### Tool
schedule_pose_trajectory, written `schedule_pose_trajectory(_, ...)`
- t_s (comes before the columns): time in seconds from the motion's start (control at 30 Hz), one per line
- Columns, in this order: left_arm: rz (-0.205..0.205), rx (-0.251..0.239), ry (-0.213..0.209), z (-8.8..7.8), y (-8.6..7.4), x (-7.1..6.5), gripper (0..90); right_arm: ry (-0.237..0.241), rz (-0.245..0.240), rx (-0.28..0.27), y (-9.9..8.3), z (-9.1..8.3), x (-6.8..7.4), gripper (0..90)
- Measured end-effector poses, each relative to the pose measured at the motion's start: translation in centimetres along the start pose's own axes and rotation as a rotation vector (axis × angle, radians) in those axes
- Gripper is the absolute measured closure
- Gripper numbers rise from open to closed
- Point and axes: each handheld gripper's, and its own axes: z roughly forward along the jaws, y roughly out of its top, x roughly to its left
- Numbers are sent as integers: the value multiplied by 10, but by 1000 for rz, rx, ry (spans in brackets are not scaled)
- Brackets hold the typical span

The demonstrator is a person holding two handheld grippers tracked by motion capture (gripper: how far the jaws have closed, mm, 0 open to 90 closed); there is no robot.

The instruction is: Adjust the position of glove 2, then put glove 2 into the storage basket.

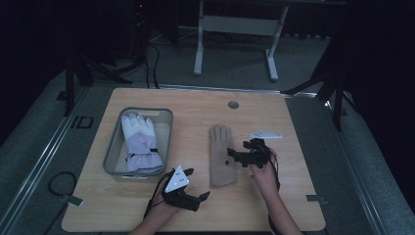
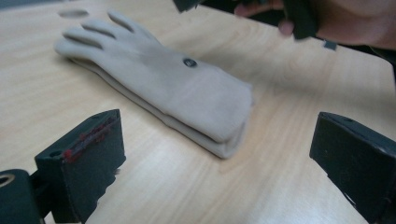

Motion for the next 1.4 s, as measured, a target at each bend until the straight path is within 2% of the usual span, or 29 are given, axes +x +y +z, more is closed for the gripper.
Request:
schedule_pose_trajectory(0.1,9,40,5,2,2,-2,31,29,35,48,0,-5,-10,139)
schedule_pose_trajectory(0.23,20,87,-11,8,3,-3,31,59,13,57,-1,-10,-13,120)
schedule_pose_trajectory(0.27,24,106,4,10,4,-4,32,54,8,60,-1,-10,-13,123)
schedule_pose_trajectory(0.3,35,120,19,12,5,-5,44,57,8,63,-2,-9,-14,133)
schedule_pose_trajectory(0.37,70,134,5,15,7,-7,71,73,26,69,-1,-7,-19,156)
schedule_pose_trajectory(0.4,71,136,5,16,8,-8,86,82,32,66,-1,-6,-22,194)
schedule_pose_trajectory(0.47,73,145,-8,19,12,-8,143,70,32,59,2,-5,-25,244)
schedule_pose_trajectory(0.53,85,150,-18,22,16,-8,143,73,39,57,6,-2,-28,284)
schedule_pose_trajectory(0.57,106,162,-20,24,19,-10,146,76,43,59,8,0,-30,311)
schedule_pose_trajectory(0.63,149,179,-32,29,25,-13,146,82,52,69,14,6,-32,325)
schedule_pose_trajectory(0.7,172,211,-61,37,32,-15,146,77,73,75,20,13,-35,309)
schedule_pose_trajectory(0.8,196,248,-83,48,40,-15,169,69,95,90,30,29,-38,279)
schedule_pose_trajectory(1.0,290,326,-100,73,50,-15,199,55,139,138,43,64,-40,280)
schedule_pose_trajectory(1.07,303,361,-118,80,50,-14,227,38,146,164,46,75,-38,278)
schedule_pose_trajectory(1.13,304,377,-120,86,49,-12,267,7,147,193,46,87,-36,277)
schedule_pose_trajectory(1.2,303,387,-111,89,48,-11,288,-8,150,214,45,94,-34,278)
schedule_pose_trajectory(1.23,315,403,-109,90,47,-10,305,-9,145,223,44,98,-33,286)
schedule_pose_trajectory(1.4,309,418,-105,91,47,-6,378,-25,119,234,43,102,-30,375)
